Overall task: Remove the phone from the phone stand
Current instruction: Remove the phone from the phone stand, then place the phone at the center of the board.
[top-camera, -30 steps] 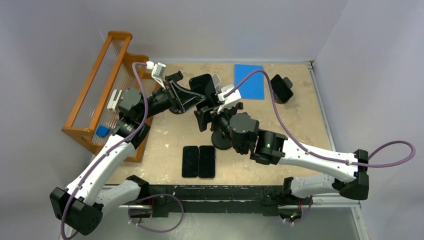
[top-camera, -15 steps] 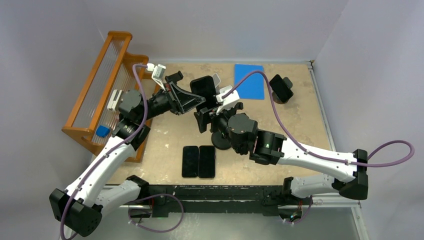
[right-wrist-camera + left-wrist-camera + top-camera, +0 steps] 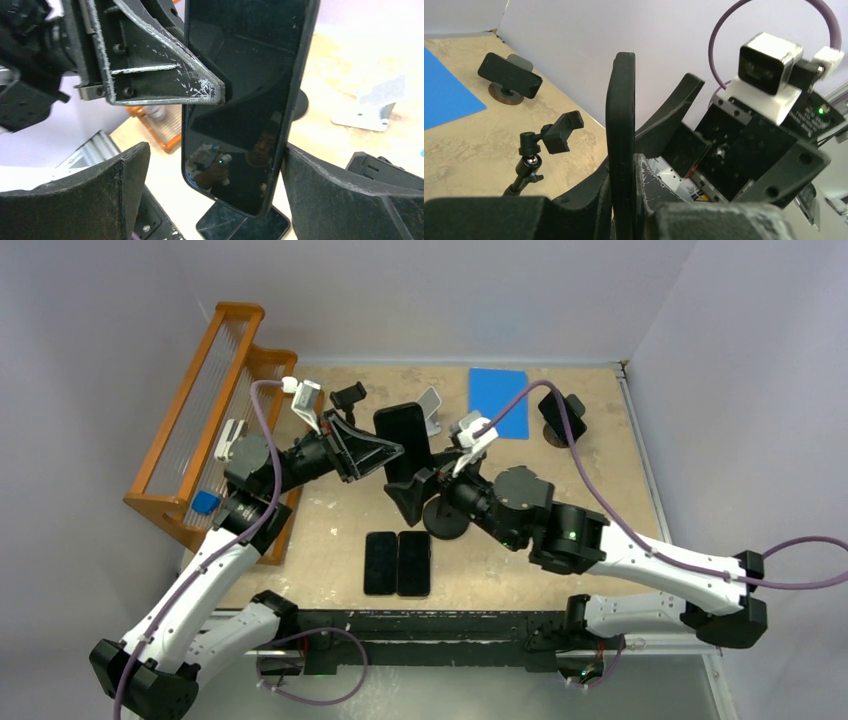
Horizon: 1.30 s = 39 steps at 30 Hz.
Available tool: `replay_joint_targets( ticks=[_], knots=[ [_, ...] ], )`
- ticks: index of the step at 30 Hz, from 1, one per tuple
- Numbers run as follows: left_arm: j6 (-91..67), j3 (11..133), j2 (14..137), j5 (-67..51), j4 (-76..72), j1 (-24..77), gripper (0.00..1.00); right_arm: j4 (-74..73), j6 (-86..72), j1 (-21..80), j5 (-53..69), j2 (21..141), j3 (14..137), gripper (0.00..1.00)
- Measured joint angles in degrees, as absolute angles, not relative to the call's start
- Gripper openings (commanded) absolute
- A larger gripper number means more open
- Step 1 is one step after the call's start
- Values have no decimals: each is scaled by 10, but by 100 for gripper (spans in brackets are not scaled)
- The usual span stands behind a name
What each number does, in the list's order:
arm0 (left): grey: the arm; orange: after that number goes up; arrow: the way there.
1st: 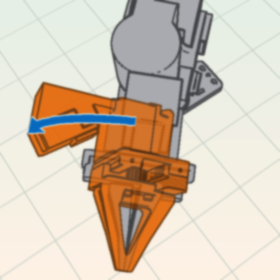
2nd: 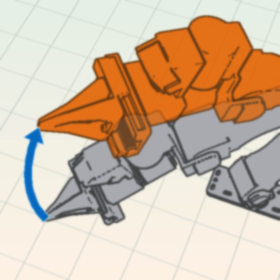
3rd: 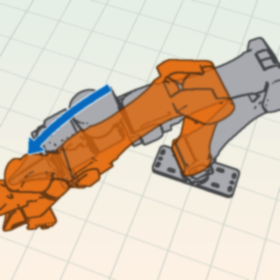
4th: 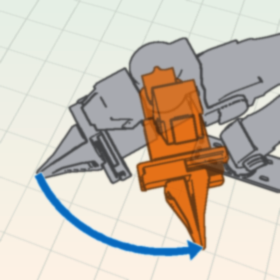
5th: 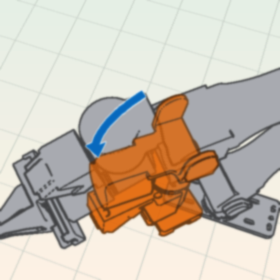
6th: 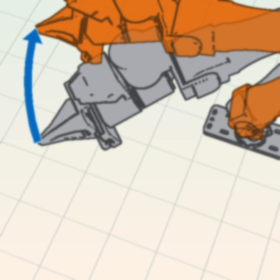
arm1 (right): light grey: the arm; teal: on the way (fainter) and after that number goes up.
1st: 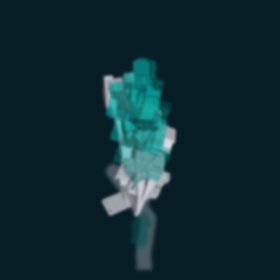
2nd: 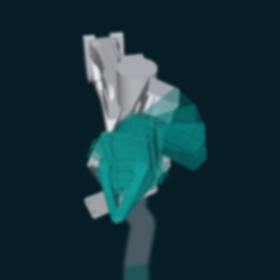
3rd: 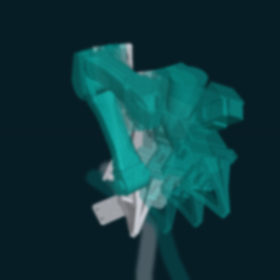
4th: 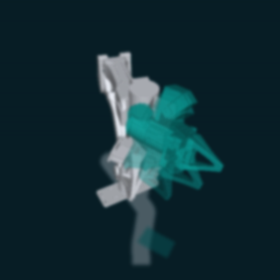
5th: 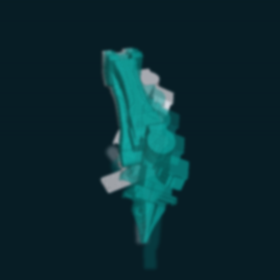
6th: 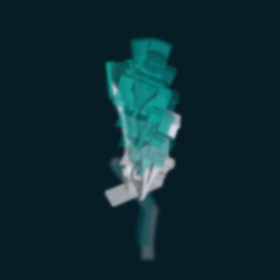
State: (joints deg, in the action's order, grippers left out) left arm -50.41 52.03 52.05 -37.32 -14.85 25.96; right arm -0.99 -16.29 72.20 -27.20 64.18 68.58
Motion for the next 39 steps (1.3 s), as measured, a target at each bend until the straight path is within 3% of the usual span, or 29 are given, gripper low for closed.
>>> replay_joint_targets(
  ticks=[5, 11, 16, 25, 39],
  knots=[
    [-497, 516, 485, -379, -126, 259, 0, -18, -169, 723, -211, 576, 679, 93],
    [-484, 502, 418, -429, -108, 259, 0, 7, -173, 723, -129, 475, 643, 77],
    [-491, 491, 370, -481, -123, 259, 0, 49, -186, 723, -64, 429, 591, 75],
    [-517, 488, 350, -525, -154, 259, 0, 133, -220, 723, 47, 470, 563, 68],
    [-519, 488, 343, -528, -153, 259, 0, 194, -249, 723, 84, 533, 561, 45]
  ],
)
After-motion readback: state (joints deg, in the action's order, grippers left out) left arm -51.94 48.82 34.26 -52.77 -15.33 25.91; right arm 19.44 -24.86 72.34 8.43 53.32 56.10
